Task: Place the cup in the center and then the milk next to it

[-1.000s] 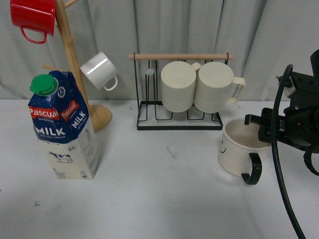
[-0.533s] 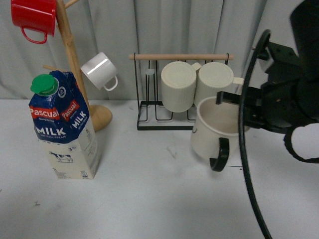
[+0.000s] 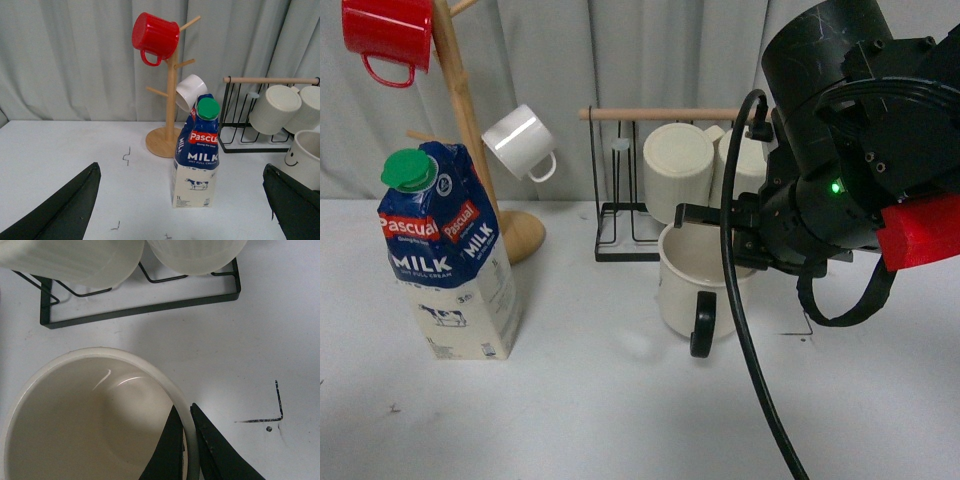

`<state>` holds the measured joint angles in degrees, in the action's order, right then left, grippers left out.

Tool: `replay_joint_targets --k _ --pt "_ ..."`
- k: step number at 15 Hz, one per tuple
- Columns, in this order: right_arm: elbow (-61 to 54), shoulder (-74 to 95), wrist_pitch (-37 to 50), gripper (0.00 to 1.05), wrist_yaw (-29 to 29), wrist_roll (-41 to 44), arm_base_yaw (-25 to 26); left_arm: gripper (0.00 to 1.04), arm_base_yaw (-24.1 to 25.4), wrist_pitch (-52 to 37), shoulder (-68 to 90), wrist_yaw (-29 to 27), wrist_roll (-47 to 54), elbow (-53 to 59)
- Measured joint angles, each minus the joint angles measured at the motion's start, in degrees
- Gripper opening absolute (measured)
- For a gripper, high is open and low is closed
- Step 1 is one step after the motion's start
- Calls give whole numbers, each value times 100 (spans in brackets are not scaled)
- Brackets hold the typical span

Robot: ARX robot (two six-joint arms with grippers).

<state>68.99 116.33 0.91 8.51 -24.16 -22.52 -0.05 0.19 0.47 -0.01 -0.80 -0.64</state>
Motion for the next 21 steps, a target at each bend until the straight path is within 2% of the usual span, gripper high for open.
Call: replay_joint_targets --k 6,7,10,12,13,14,15,16,18,21 --pt "-258 175 186 3 -216 184 46 98 0 0 0 0 0 0" --pt "-219 223 181 11 -227 216 48 98 0 0 0 0 0 0" --pt "-210 192 354 44 -393 221 85 98 0 2 0 0 0 0" --pt "-634 -413 938 67 -824 219 127 98 0 2 0 0 0 0" --pt "-1023 -1095 1429 84 -1121 212 168 98 0 0 0 0 0 0" --pt "-1335 -1602 1963 92 -1187 225 190 98 0 2 0 0 0 0" --pt "-2083 -2256 3421 81 -118 817 199 98 0 0 0 4 0 0" --pt "-2911 -3084 4210 68 625 1484 348 98 -2 7 0 -9 0 0" --pt "-3886 -4085 4839 44 734 2096 809 98 0 -2 0 0 0 0" --pt "-4962 -4557 4828 11 275 2323 1075 98 0 2 0 -2 0 0"
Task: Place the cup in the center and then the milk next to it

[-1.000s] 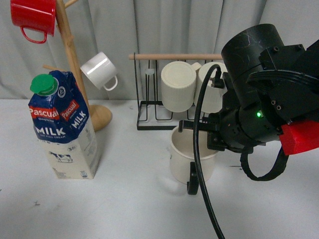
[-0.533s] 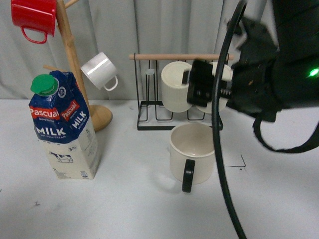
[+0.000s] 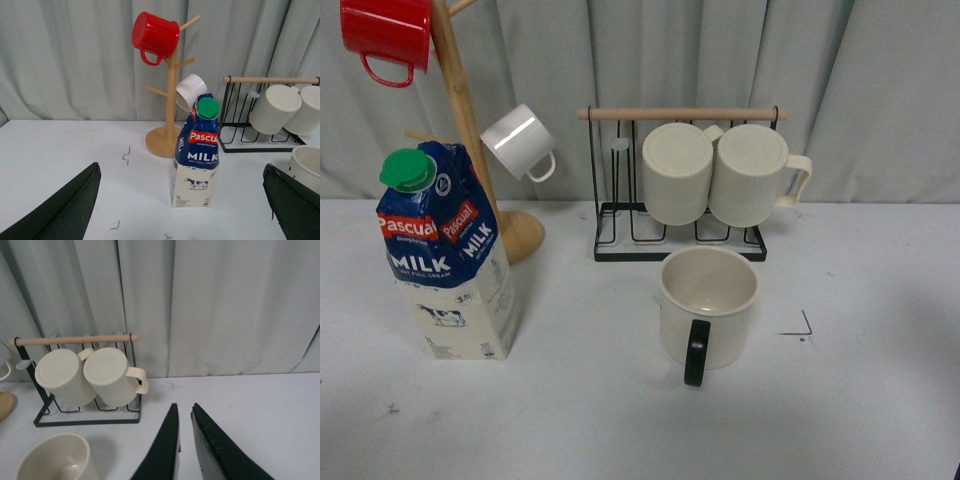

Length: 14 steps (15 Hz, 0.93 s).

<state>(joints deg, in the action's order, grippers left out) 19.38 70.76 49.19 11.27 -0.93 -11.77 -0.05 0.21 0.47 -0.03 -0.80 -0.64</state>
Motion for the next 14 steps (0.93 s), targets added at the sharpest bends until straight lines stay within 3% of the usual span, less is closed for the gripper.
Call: replay_joint_targets --k 1,9,11,12,14 --pt "-164 -229 31 2 -72 24 105 98 0 -2 0 0 0 0" --pt "-1318 -2063 -557 2 -627 57 706 98 0 0 0 2 0 0" --pt "-1519 -2586 -909 2 -1064 57 1207 98 0 0 0 -9 0 0" --pt "-1725 -2723 -599 2 -1108 59 1207 98 0 0 0 0 0 0" --pt "-1869 -3032 -1158 2 -1115 59 1200 98 0 0 0 -2 0 0"
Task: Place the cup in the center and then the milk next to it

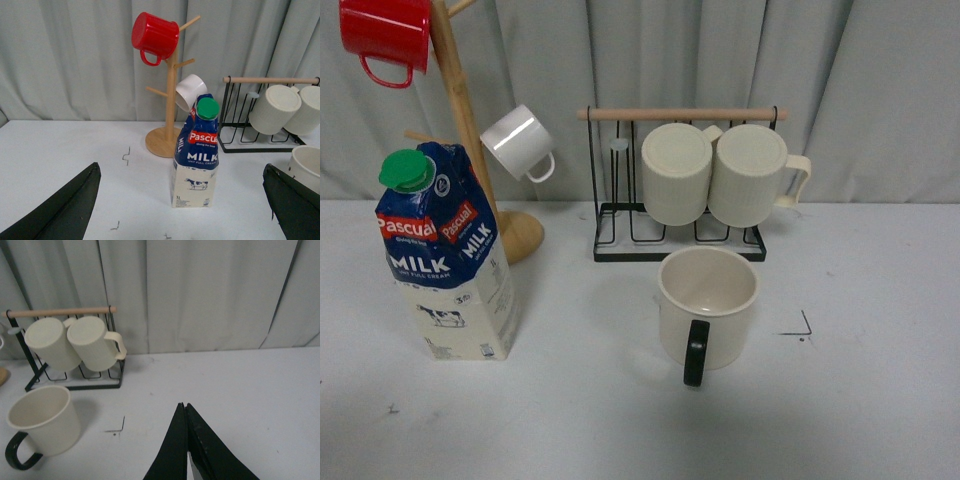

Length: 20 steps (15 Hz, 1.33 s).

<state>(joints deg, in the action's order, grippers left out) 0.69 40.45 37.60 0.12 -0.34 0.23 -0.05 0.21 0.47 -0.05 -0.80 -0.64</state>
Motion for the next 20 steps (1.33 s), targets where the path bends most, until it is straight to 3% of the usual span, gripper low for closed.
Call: replay_joint_targets --k 8,18,19,20 --pt "-2 -1832 -1563 2 2 2 0 98 0 0 0 2 0 0" --pt "-2 -3077 -2778 2 2 2 0 98 0 -2 0 2 0 0" --pt "24 -4017 -3685 2 -9 0 0 98 0 2 0 7 0 0" --pt "0 -4013 -3805 2 -9 2 0 98 0 -4 0 4 0 0"
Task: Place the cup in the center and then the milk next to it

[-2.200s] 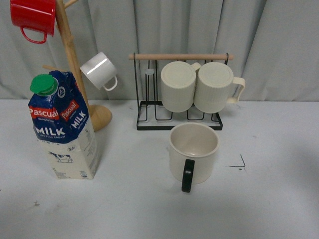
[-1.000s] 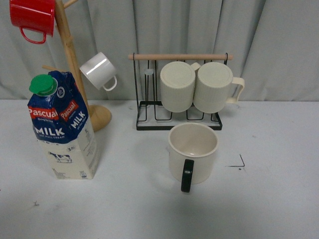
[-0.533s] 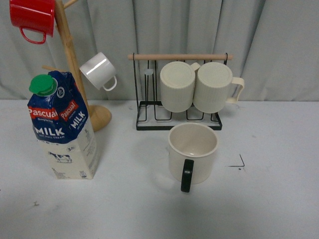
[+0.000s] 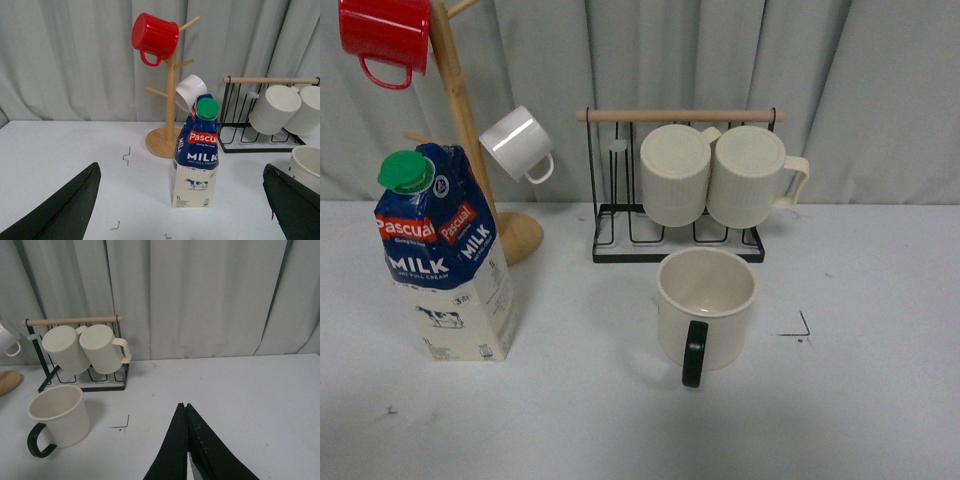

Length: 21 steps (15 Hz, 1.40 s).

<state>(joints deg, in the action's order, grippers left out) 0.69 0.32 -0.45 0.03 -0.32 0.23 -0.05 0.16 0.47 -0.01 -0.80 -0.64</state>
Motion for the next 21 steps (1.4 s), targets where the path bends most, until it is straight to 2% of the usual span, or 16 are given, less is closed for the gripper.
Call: replay_joint_targets --k 1,7,9,10,11,12,13,14,17,18,20,21 --pt "0 -7 42 2 0 0 0 98 0 4 0 -2 0 0" --pt "0 -7 24 34 0 7 0 98 0 2 0 0 0 0" --pt "0 -7 24 60 0 7 0 98 0 11 2 0 -2 0" --pt "0 -7 20 71 0 7 0 98 7 1191 431 -278 -284 -413" --pt "0 -7 28 84 -4 15 0 98 192 2306 1528 -404 -844 -1152" --pt "0 -7 28 94 -2 17 0 98 225 2503 1965 -435 -1137 -1552" --pt "0 -7 17 100 -2 15 0 98 179 2026 2306 -203 -1176 -1853" --pt "0 -7 28 97 -4 17 0 98 83 1296 2898 -273 -1067 -2238" --pt "0 -7 24 98 -4 15 0 98 -70 -501 5268 280 -422 -3038" --pt "0 -7 26 98 -2 17 0 98 -166 -953 6126 234 -140 -3480" --pt "0 -7 24 98 -4 15 0 98 -177 -990 7361 778 254 -4360" --pt "0 -7 24 98 -2 17 0 98 -192 -964 7923 778 323 -4680"
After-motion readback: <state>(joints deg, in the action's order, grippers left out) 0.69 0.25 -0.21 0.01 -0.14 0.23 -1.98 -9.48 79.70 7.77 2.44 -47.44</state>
